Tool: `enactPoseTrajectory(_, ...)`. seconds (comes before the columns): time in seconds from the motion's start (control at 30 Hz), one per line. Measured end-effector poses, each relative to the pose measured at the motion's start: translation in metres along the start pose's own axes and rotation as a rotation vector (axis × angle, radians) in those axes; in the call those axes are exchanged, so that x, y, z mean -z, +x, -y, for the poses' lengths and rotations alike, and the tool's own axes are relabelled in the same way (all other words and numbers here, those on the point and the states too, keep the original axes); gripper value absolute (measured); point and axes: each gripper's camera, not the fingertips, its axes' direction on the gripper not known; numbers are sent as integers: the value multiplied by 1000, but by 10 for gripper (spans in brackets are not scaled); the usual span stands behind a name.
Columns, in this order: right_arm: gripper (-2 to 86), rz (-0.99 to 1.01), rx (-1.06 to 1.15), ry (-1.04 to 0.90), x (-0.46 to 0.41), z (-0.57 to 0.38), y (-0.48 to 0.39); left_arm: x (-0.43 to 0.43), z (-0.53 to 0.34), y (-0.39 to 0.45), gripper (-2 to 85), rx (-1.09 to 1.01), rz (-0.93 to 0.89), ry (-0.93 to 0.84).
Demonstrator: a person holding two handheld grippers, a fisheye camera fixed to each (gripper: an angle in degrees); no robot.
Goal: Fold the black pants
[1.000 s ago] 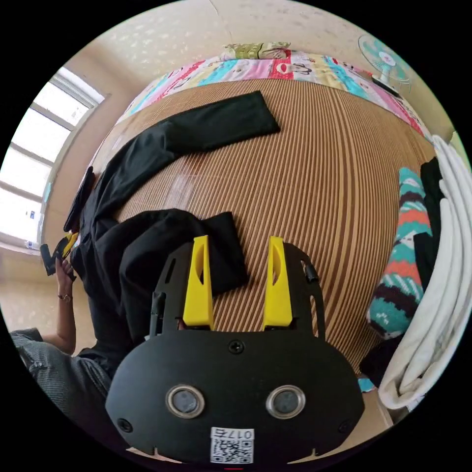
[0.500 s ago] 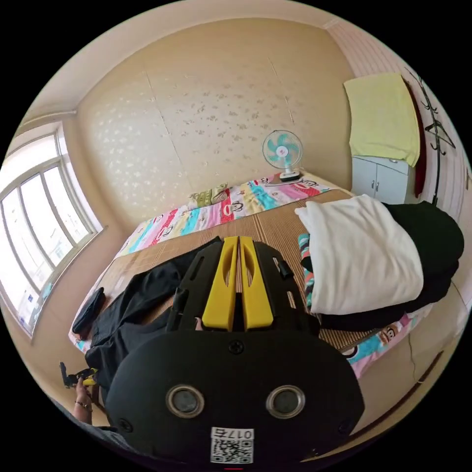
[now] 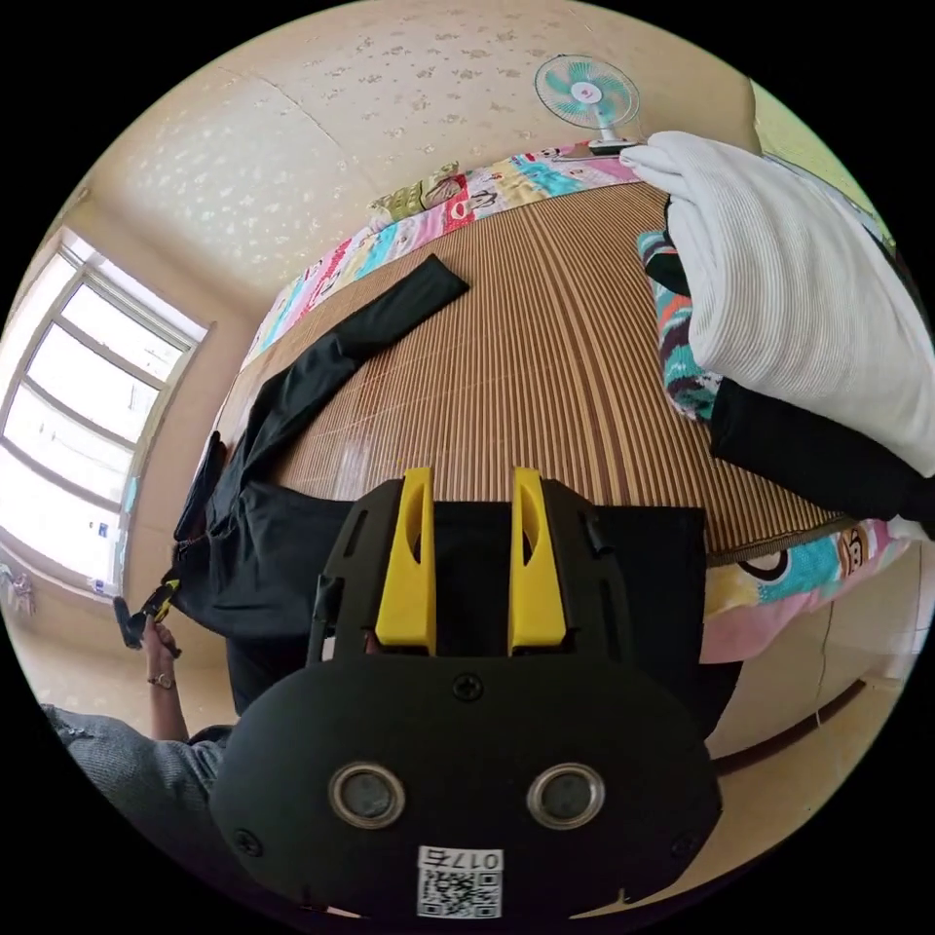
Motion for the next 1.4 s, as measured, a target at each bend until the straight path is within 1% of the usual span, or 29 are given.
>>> enactPoseTrajectory(0.07, 127, -23, 75, -76, -16, -6, -14, 31, 23, -1, 51, -1, 91, 112)
enactPoseTrajectory(0.1, 133, -29, 118, -132, -29, -9, -23, 36, 29, -4, 52, 0, 136, 132)
enactPoseTrajectory(0.13, 137, -26, 141, -154, -36, -11, -28, 37, 37, -15, 61, 20, 245, 150)
enactPoseTrajectory(0.17, 145, -19, 182, -208, -52, -15, -37, 31, 42, -33, 73, 95, 358, 142)
enactPoseTrajectory(0.2, 154, -25, 222, -268, -69, -19, -46, 27, 43, -44, 80, 156, 387, 128)
enactPoseTrajectory(0.23, 158, -51, 240, -292, -78, -22, -51, 23, 37, -64, 91, 273, 344, 117)
enactPoseTrajectory(0.27, 154, -149, 287, -277, -85, -28, -63, 24, 24, -72, 98, 321, 205, 177)
enactPoseTrajectory(0.3, 148, -241, 341, -246, -88, -33, -76, 26, 15, -71, 98, 318, 142, 225)
enactPoseTrajectory(0.33, 143, -262, 366, -248, -92, -34, -81, 29, -3, -59, 99, 295, 68, 320)
enactPoseTrajectory(0.37, 130, -296, 381, -255, -97, -33, -87, 29, -20, -40, 92, 281, 67, 386)
enactPoseTrajectory(0.4, 115, -290, 389, -263, -100, -28, -89, 28, -27, -29, 89, 267, 73, 411)
enactPoseTrajectory(0.47, 84, -236, 391, -301, -106, -12, -85, 8, -38, 25, 98, 158, 45, 438)
enactPoseTrajectory(0.5, 69, -185, 387, -336, -110, 1, -80, -2, -36, 39, 100, 121, 16, 416)
enactPoseTrajectory(0.57, 53, -94, 374, -377, -116, 18, -70, -63, -10, 109, 111, -72, -150, 232)
enactPoseTrajectory(0.6, 47, -46, 353, -381, -118, 27, -63, -83, -3, 131, 111, -129, -192, 174)
enactPoseTrajectory(0.67, 44, 5, 318, -387, -121, 36, -55, -177, 23, 226, 111, -367, -336, -105)
enactPoseTrajectory(0.7, 44, 19, 308, -392, -121, 39, -53, -202, 27, 251, 111, -421, -357, -173)
enactPoseTrajectory(0.73, 45, 21, 308, -395, -121, 39, -52, -248, 31, 298, 113, -512, -366, -265)
enactPoseTrajectory(0.83, 56, 23, 297, -383, -111, 34, -52, -357, 35, 404, 142, -674, -263, -394)
enactPoseTrajectory(0.9, 87, 46, 243, -337, -90, 22, -46, -409, 37, 456, 181, -738, -196, -403)
enactPoseTrajectory(0.93, 98, 66, 230, -324, -84, 17, -43, -435, 37, 485, 202, -771, -164, -361)
enactPoseTrajectory(1.0, 135, 146, 164, -271, -57, -6, -24, -470, 31, 521, 198, -833, -132, -305)
enactPoseTrajectory(1.07, 144, 159, 112, -238, -40, -25, -6, -533, 16, 551, 159, -824, -45, -411)
enactPoseTrajectory(1.13, 154, 112, 81, -211, -25, -44, 9, -534, 1, 564, 127, -783, 19, -292)
enactPoseTrajectory(1.2, 195, 9, 70, -164, -9, -68, 25, -533, -10, 568, 85, -660, 3, -285)
enactPoseTrajectory(1.23, 203, -17, 66, -160, -6, -73, 28, -530, -18, 565, 52, -580, -32, -301)
enactPoseTrajectory(1.27, 211, -68, 57, -149, -1, -82, 34, -526, -28, 560, 49, -540, -94, -315)
enactPoseTrajectory(1.33, 209, -131, 26, -113, 6, -91, 42, -517, -48, 554, 45, -516, -177, -347)
enactPoseTrajectory(1.4, 195, -143, 19, -90, 5, -90, 48, -504, -74, 555, 45, -553, -220, -379)
